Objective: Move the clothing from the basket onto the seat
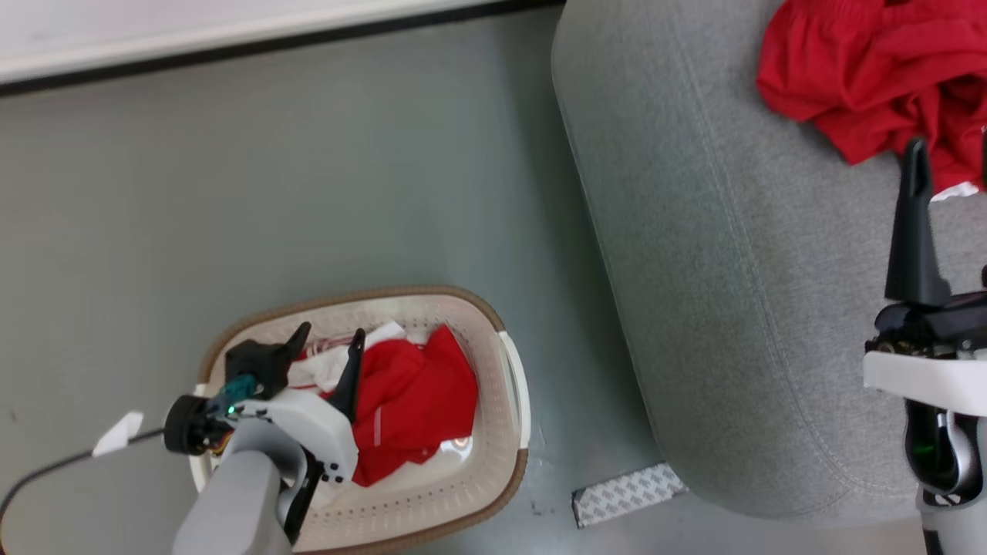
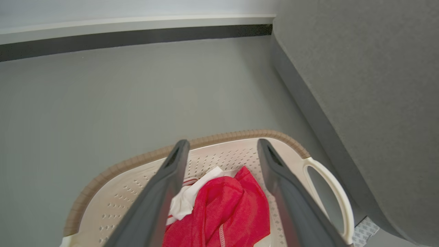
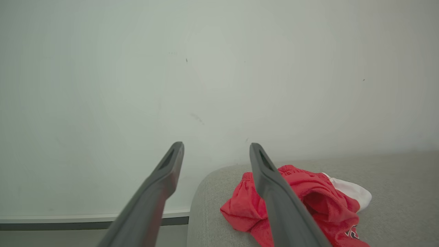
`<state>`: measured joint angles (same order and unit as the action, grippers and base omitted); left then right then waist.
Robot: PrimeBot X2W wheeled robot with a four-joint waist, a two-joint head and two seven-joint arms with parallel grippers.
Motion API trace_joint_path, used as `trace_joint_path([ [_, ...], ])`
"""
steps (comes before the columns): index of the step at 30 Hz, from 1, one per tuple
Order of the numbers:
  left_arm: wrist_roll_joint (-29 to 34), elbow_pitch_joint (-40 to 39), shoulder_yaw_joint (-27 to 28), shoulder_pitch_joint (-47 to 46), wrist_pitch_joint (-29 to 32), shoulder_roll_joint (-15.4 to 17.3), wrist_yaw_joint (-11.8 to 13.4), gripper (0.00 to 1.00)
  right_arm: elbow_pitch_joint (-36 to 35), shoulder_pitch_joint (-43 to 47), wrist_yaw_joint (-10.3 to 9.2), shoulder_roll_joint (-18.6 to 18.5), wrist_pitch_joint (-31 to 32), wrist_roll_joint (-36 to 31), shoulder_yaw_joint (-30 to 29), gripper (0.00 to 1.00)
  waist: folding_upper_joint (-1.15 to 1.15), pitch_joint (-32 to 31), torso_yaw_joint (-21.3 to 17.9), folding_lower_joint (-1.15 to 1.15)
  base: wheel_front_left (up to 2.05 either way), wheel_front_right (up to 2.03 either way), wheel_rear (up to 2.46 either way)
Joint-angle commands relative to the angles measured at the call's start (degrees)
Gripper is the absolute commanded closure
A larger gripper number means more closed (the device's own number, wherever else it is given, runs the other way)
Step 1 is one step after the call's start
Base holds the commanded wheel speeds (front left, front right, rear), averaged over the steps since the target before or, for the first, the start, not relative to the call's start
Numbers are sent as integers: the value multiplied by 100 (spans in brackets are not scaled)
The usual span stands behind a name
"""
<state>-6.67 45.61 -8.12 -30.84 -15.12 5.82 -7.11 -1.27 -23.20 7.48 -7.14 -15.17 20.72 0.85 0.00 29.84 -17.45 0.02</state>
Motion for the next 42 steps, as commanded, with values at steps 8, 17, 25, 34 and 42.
trace_joint_path([
  [8,286,1272,-557,-989,281,221,-34,0,-374,-399,4,147,3,43,-227,0,0,1061,-144,-2,0,0,0],
  [17,262,2300,-1066,-1746,685,399,-33,0,-532,-737,4,318,3,83,-143,0,0,1760,-383,-2,0,0,0],
  [25,40,2622,-1326,-2169,950,625,-31,0,-685,-936,4,410,3,181,-12,0,0,2312,-696,-2,0,0,0],
  [34,-249,2748,-1771,-2311,1447,708,-32,0,-1035,-824,4,430,4,27,-17,0,0,2616,-606,-2,12,12,12],
  [42,-745,2658,-2315,-2410,1857,863,-29,70,-1140,-859,4,429,3,-58,-12,0,0,2650,-522,-2,4,4,4],
])
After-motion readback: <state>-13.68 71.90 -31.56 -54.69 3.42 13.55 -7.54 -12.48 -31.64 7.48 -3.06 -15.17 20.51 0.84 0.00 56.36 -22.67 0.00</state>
